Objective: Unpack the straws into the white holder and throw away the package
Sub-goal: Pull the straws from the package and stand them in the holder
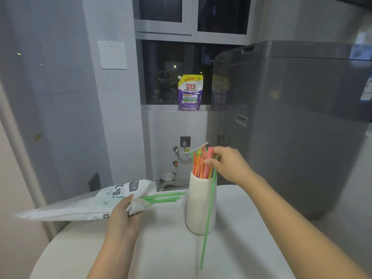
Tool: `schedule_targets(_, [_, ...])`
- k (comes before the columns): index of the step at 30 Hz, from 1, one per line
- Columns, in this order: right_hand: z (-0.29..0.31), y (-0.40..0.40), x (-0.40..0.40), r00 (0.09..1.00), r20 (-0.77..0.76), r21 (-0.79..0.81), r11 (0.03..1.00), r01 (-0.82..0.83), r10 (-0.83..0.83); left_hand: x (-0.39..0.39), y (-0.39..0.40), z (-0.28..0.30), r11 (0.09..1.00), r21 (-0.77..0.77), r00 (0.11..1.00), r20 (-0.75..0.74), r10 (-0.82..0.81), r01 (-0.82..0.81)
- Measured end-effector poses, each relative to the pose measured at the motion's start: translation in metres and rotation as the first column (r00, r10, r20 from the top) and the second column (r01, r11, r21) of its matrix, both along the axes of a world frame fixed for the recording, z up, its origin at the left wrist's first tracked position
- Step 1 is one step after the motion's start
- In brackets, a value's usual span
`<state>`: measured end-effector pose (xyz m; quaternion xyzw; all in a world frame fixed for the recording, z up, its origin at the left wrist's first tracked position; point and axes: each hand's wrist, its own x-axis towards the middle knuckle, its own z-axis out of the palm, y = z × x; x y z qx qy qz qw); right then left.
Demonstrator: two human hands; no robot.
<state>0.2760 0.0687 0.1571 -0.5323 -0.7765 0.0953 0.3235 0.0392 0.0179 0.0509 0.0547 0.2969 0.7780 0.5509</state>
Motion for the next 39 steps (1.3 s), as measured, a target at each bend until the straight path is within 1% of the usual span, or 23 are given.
schedule_targets(2, [-0.002,-0.002,0.001,0.998,-0.061,0.025,1.000,-0.002,0.004,0.000,0.000,0.000,1.000,0.014,1.000,0.006,0.007,-0.007])
schedule_targets(5, [-0.002,-0.007,0.002,0.985,-0.168,0.161,0.987,-0.007,0.035,0.001,-0.001,0.002,1.000,0.023,1.000,0.014,0.018,-0.019])
schedule_targets(9, [-0.009,-0.011,0.001,0.992,-0.115,0.254,0.967,-0.023,0.054,0.003,-0.003,0.003,0.999,0.036,0.999,0.022,0.031,-0.032])
schedule_targets(11, [-0.017,-0.010,0.000,0.997,-0.055,0.230,0.972,-0.045,0.060,0.003,-0.003,0.003,0.999,0.044,0.999,0.027,0.029,-0.031])
schedule_targets(14, [-0.030,-0.007,-0.001,0.994,0.098,0.055,0.998,-0.043,0.038,0.002,-0.004,0.004,0.998,0.046,0.999,0.027,0.030,-0.032])
schedule_targets(15, [-0.033,-0.006,-0.002,0.992,0.124,0.024,0.999,-0.032,0.029,0.001,-0.003,0.004,0.999,0.043,0.999,0.028,0.032,-0.033])
schedule_targets(16, [-0.035,-0.006,-0.003,0.992,0.121,0.025,0.999,-0.025,0.022,0.001,-0.003,0.004,0.999,0.043,0.999,0.027,0.032,-0.033])
schedule_targets(20, [-0.039,-0.009,-0.006,1.000,-0.005,0.109,0.994,-0.012,0.013,-0.001,-0.004,0.003,0.999,0.048,0.999,0.029,0.023,-0.024])
schedule_targets(23, [-0.037,-0.013,-0.006,0.999,-0.019,0.116,0.993,-0.025,0.028,-0.001,-0.003,0.003,0.999,0.037,0.999,0.032,0.014,-0.015])
schedule_targets(25, [-0.030,-0.017,-0.004,0.996,-0.081,0.190,0.982,-0.016,0.031,-0.001,-0.003,0.003,1.000,0.026,0.999,0.030,-0.010,0.009])
schedule_targets(27, [-0.016,-0.022,-0.001,0.987,-0.161,0.281,0.959,0.024,0.023,-0.001,-0.004,0.003,1.000,0.019,0.999,0.035,-0.007,0.006])
schedule_targets(28, [-0.007,-0.023,0.001,0.984,-0.177,0.325,0.944,0.048,0.011,-0.001,-0.004,0.003,1.000,0.017,0.999,0.034,0.001,-0.001])
schedule_targets(31, [0.022,-0.027,0.008,0.981,-0.192,0.441,0.892,0.099,-0.014,0.000,-0.003,0.004,1.000,0.010,1.000,0.023,0.002,-0.002])
schedule_targets(34, [0.055,-0.033,0.010,0.977,-0.211,0.537,0.836,0.117,-0.002,0.002,-0.004,0.004,1.000,0.010,1.000,0.024,-0.013,0.012])
schedule_targets(39, [0.098,-0.043,0.013,0.982,-0.187,0.635,0.763,0.120,0.001,0.005,-0.006,0.006,1.000,0.020,0.999,0.036,0.002,-0.003])
